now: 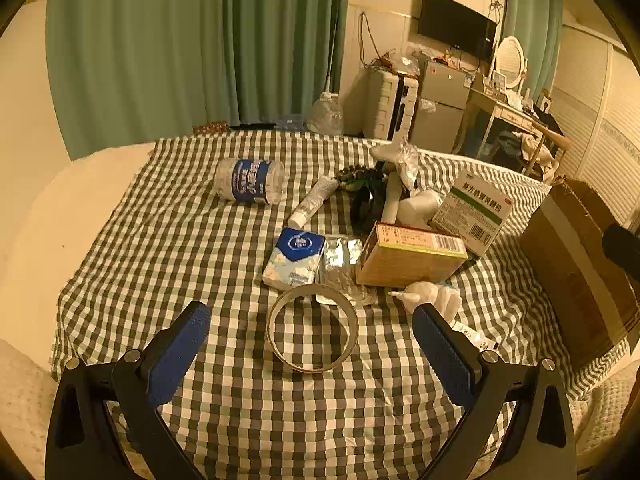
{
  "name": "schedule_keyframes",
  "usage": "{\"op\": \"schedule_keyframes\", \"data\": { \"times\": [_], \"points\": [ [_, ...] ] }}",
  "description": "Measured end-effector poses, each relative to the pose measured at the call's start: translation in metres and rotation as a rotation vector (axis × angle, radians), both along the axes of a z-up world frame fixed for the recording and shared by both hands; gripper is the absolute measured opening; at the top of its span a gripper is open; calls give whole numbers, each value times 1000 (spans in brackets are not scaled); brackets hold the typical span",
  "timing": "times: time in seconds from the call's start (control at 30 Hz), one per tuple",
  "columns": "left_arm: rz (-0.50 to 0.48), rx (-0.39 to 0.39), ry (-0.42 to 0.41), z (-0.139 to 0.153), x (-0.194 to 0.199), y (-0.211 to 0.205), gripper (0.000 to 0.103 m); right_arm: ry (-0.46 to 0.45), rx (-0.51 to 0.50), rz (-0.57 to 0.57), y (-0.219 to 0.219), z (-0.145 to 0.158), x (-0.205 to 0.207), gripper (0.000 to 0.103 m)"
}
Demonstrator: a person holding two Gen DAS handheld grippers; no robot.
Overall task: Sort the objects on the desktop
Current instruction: 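Grasp the tape roll with the left tool while the right tool grasps the green box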
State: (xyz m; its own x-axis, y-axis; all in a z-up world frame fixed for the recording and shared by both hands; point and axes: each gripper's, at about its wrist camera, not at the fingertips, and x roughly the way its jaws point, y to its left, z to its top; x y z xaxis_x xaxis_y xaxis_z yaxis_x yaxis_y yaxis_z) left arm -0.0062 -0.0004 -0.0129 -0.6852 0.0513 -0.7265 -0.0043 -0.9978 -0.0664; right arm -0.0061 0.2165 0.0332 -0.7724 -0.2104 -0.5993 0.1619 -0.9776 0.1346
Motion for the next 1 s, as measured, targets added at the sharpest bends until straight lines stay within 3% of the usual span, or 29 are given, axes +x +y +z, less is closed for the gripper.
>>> {"op": "schedule_keyframes", "data": {
  "times": [0.17, 0.33, 0.53, 0.67, 1.0],
  "points": [
    [-1, 34, -34, -20, -7, -7, 103, -27, -14, 3, 9, -7, -17, 103],
    [-40, 82, -132, -49, -23, -3, 103, -80, -51, -5, 23, -22, -38, 103],
    [-36, 198, -221, -72, -45, -9, 103, -99, -52, 5, 32, -37, -65, 103],
    [-33, 151, -291, -86, -54, -1, 103, -105, -105, 6, 42, -44, -87, 103],
    [29, 177, -361, -112, -77, -11, 103, -188, -139, 0, 48, -81, -140, 103]
  ]
}}
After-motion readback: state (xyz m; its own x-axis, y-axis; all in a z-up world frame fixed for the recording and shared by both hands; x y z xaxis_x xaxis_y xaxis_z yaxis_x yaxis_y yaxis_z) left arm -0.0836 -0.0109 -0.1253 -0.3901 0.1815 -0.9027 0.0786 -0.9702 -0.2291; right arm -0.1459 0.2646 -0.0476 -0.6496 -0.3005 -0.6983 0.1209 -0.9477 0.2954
